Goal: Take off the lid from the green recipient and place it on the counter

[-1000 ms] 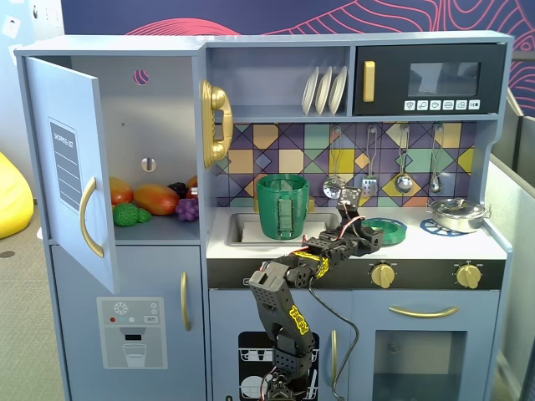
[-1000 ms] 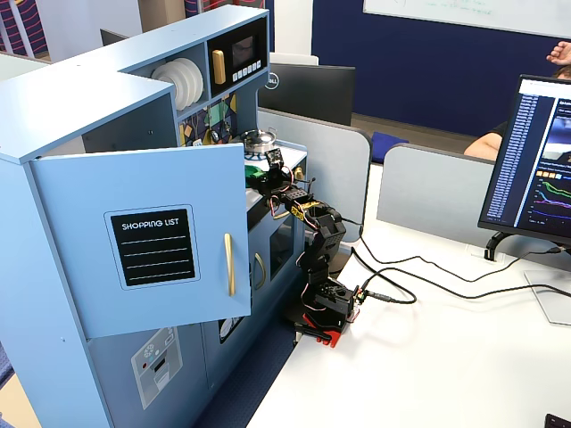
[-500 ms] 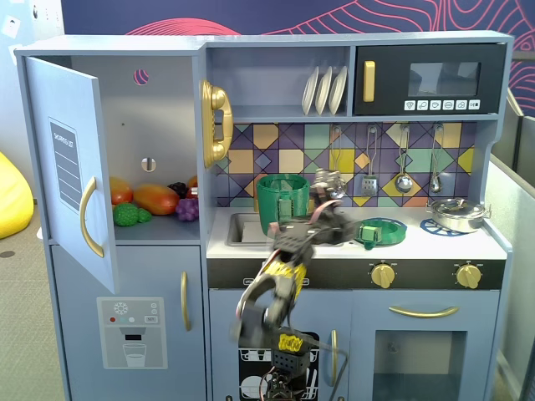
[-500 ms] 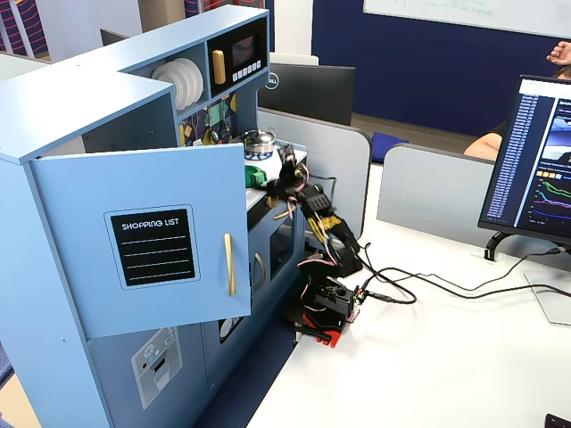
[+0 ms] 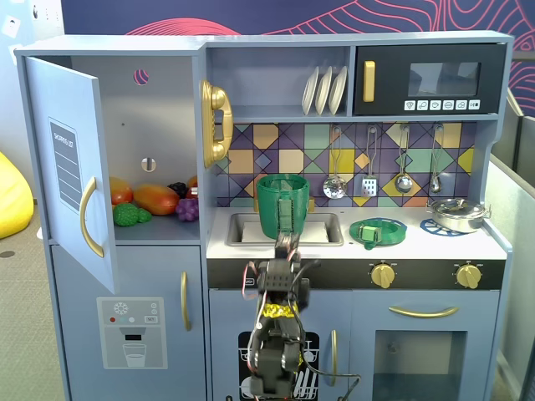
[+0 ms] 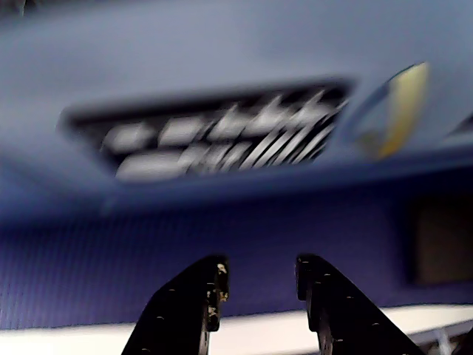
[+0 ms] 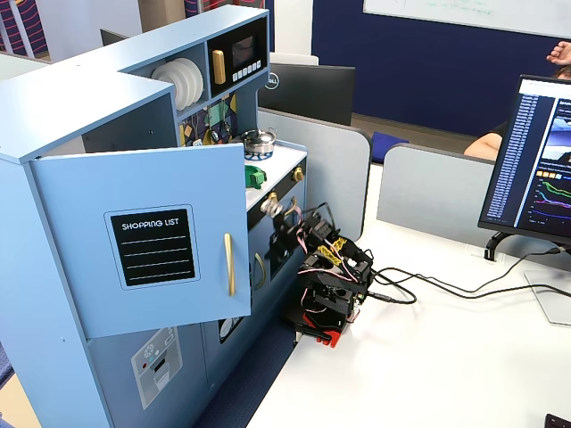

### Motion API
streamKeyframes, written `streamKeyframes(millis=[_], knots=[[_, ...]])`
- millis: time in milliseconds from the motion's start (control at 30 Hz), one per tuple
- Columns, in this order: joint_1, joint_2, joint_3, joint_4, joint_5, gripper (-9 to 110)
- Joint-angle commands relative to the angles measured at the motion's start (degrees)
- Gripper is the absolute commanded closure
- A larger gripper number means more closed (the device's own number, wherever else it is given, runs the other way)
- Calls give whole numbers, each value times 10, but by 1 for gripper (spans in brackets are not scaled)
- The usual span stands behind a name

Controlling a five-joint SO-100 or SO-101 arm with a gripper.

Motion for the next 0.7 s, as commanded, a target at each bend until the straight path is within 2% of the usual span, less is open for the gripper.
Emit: streamKeyframes(millis=[0, 233, 400, 667], knots=[[-25, 37, 91, -37, 33, 101], [-33, 60, 193, -54, 73, 101], [-44, 74, 203, 22, 119, 101], [-33, 87, 204, 147, 69, 100]])
